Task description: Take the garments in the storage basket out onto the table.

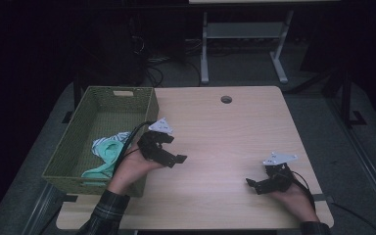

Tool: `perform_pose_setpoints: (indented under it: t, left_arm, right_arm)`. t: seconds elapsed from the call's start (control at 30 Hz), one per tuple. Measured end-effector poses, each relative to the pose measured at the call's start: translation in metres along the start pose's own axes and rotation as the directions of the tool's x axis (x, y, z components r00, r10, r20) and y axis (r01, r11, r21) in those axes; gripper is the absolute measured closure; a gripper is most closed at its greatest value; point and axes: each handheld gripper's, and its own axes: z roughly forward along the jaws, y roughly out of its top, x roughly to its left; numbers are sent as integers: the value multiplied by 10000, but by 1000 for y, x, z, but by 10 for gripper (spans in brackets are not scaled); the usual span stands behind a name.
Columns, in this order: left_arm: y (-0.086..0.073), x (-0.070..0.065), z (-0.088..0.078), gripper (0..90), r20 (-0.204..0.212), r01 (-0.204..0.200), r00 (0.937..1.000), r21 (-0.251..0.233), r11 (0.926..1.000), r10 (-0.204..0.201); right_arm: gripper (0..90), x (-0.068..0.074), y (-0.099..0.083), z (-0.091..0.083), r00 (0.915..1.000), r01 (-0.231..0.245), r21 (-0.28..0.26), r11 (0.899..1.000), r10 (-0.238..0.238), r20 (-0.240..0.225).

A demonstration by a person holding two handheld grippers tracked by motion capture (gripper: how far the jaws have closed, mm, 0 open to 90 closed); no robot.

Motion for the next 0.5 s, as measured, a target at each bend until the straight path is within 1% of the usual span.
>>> perform_pose_setpoints:
  t: [0.13, 0.17, 0.23, 0.37, 0.4, 0.5]
  left_arm:
    - [0, 1, -6, 136, -59, -69, 10000, 31, 10000, 69]
    - [-1, 1, -7, 136, -81, -25, 10000, -38, 10000, 24]
    - [-1, 3, -9, 136, -181, -113, 9998, 100, 9999, 114]
    - [-3, 6, -15, 136, -283, 22, 9996, 27, 10000, -21]
    - [-3, 8, -17, 137, -269, -8, 9996, 83, 10000, 10]
    - [-6, 10, -22, 136, -362, 204, 9991, -45, 9998, -206]
  right_arm:
    - [22, 0, 0, 0, 10000, 58, -32, 10000, -58, 3]
    - [22, 0, 0, 0, 10000, 58, -32, 10000, -58, 3]
    - [22, 0, 0, 0, 10000, 52, -28, 10000, -52, -2]
    - [22, 0, 0, 0, 10000, 49, -29, 10000, -49, -1]
    - [22, 0, 0, 0, 10000, 51, -29, 10000, -51, 0]
    - [22, 0, 0, 0, 10000, 51, -30, 10000, -51, -1]
